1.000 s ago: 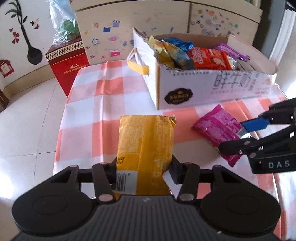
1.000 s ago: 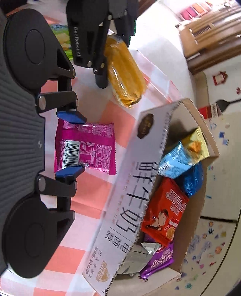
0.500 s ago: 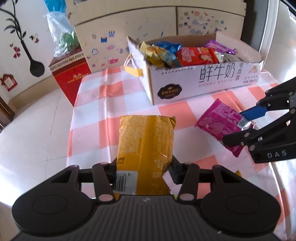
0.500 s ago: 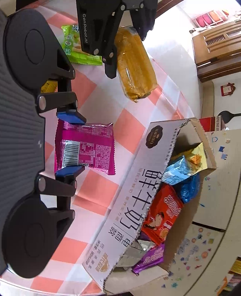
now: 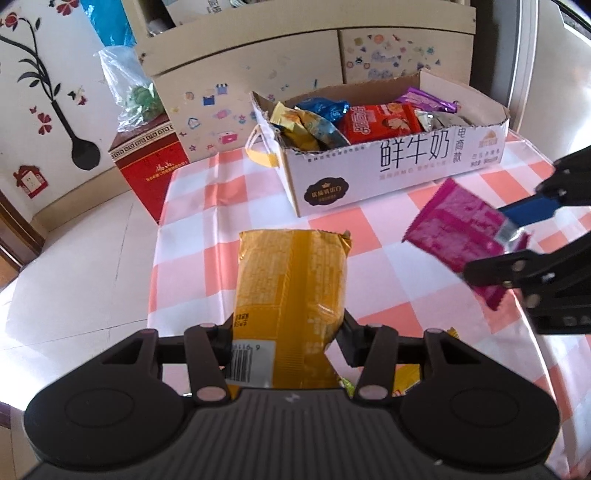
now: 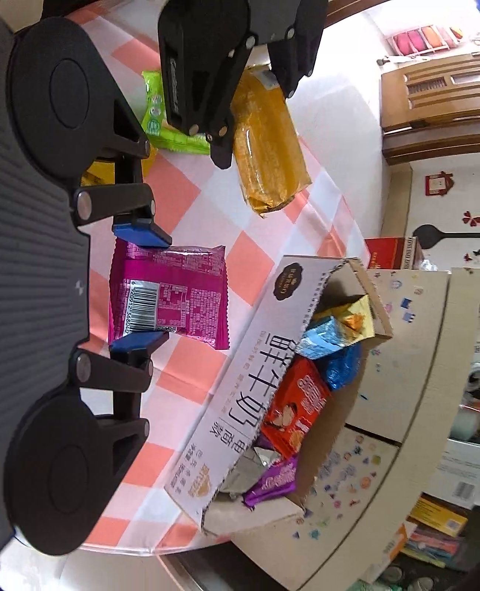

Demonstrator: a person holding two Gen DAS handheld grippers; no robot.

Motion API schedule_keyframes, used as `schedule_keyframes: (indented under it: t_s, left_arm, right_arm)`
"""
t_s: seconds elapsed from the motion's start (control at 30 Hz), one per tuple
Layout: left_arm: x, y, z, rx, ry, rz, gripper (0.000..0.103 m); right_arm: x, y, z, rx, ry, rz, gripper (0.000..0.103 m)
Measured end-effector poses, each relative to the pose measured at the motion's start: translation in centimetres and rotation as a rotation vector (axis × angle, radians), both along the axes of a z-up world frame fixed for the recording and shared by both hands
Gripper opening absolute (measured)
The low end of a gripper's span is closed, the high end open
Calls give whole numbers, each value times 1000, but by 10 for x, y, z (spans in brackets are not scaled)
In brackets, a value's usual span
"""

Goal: Organize snacks
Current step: 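Carry both bags into the box and open both grippers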

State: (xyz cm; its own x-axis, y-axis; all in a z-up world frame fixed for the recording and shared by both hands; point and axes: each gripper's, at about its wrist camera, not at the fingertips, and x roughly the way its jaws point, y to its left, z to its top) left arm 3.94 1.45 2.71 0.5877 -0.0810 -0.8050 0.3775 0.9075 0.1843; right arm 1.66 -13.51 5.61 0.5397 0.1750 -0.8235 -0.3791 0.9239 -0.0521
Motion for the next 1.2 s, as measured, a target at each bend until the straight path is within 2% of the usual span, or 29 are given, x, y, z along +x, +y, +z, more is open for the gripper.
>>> schedule_keyframes:
  t_s: [0.23,0.4,0.8,1.0,1.2]
  left_arm:
    - [-9,-4,8,33,-61,-16,49]
    - [-7,-4,16,12,-85,-16,49]
    - [-8,-17,24,22,-140,-49,49]
    - [0,-25,43,-5,-210,-27,49]
    - [19,-43,60,-42,-266,-20,49]
  right_arm:
    - [-15,0,6,-2,-30,37,54]
    - [-17,-2,7,-1,-37,58,54]
    - [-20,1,12,-16,-75,83,54]
    - [-13,-7,26,-9,-135,43,54]
    - [0,-28,45,9,-216,-45,54]
